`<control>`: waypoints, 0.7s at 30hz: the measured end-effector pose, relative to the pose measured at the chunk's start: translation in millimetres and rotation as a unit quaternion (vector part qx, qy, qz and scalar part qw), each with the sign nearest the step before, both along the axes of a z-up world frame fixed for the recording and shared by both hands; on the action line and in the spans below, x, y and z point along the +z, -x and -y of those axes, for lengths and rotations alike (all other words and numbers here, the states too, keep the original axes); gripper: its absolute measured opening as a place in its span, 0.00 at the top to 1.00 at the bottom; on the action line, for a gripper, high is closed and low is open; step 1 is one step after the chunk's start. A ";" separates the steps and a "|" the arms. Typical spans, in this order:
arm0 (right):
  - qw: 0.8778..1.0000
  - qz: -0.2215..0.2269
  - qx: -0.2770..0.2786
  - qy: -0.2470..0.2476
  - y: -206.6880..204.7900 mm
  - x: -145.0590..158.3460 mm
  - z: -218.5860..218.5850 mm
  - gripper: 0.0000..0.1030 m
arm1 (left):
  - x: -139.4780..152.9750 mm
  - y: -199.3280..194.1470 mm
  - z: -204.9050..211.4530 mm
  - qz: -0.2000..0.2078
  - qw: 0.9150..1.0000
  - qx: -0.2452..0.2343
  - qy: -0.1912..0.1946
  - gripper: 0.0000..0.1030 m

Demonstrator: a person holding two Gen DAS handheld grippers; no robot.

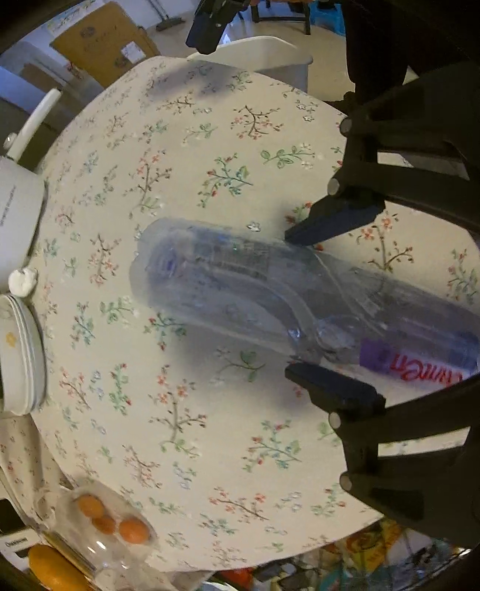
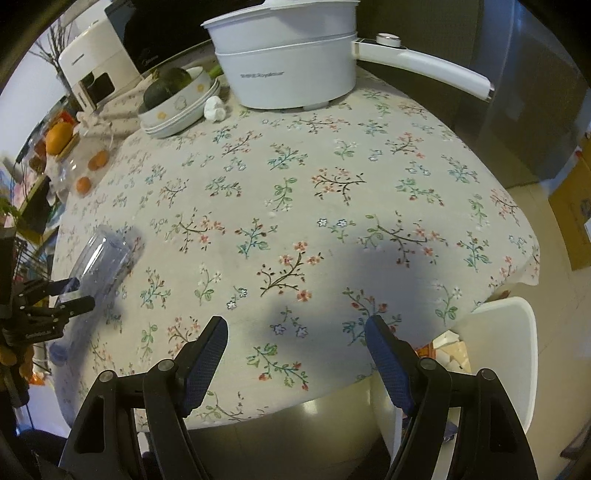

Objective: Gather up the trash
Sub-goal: 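Grasp the white tissue ball beside the pot with the right gripper while the left holds the bottle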

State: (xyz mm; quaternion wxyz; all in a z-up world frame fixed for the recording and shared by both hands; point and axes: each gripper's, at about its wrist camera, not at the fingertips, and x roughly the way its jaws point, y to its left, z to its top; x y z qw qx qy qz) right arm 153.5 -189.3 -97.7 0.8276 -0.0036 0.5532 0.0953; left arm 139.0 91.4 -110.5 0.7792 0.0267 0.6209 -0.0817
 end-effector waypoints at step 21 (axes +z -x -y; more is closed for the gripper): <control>0.996 0.085 0.011 -0.017 -120.5 9.3 -137.8 0.24 | 52.7 21.6 -99.1 0.112 0.965 0.198 0.132 0.40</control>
